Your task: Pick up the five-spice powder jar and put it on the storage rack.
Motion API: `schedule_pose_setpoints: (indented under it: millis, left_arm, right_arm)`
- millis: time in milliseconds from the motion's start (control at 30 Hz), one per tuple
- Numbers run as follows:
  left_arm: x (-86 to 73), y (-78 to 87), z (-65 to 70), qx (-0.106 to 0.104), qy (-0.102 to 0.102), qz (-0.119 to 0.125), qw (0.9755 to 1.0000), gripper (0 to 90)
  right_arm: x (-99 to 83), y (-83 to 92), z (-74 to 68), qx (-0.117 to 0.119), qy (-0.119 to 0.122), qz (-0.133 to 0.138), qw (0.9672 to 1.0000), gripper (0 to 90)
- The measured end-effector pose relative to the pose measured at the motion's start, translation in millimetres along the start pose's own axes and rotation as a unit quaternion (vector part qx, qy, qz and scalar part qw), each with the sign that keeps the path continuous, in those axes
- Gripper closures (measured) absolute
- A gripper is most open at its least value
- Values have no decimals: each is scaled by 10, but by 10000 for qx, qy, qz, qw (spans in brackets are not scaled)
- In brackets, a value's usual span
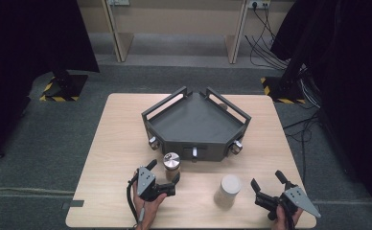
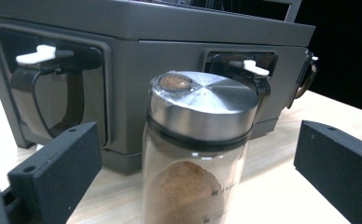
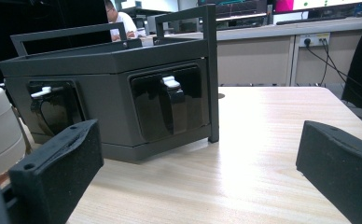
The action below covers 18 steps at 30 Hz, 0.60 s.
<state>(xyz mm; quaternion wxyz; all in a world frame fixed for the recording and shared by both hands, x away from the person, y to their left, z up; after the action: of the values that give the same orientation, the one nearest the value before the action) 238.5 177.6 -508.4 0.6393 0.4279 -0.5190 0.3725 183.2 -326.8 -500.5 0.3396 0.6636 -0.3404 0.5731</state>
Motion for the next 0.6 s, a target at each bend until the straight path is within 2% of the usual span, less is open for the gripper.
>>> schedule_pose_setpoints:
  millis: [133, 433, 600]
  left_arm:
    - [26, -62, 14, -98, -106, -36, 9999, 0]
    - [66, -174, 96, 0, -283, -165, 9995, 23]
    - [71, -214, 97, 74, -258, -266, 9993, 53]
  right_arm:
    - [1, -3, -2, 14, 17, -8, 10000, 9]
    - [-2, 1, 8, 27, -16, 8, 10000, 9]
    - [0, 2, 7, 35, -17, 7, 10000, 9]
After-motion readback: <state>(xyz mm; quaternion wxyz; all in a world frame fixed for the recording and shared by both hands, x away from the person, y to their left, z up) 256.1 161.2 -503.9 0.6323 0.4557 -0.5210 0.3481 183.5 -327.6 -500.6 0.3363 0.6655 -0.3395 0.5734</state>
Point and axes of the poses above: each handheld gripper's, and its own axes: y roughly backward along the jaws, x roughly out of its top, z roughly to its right, the point moved 4 cm from there along -y, roughly forward along the jaws, and after that the axes turned 11 degrees about x, right-handed, at the moved point
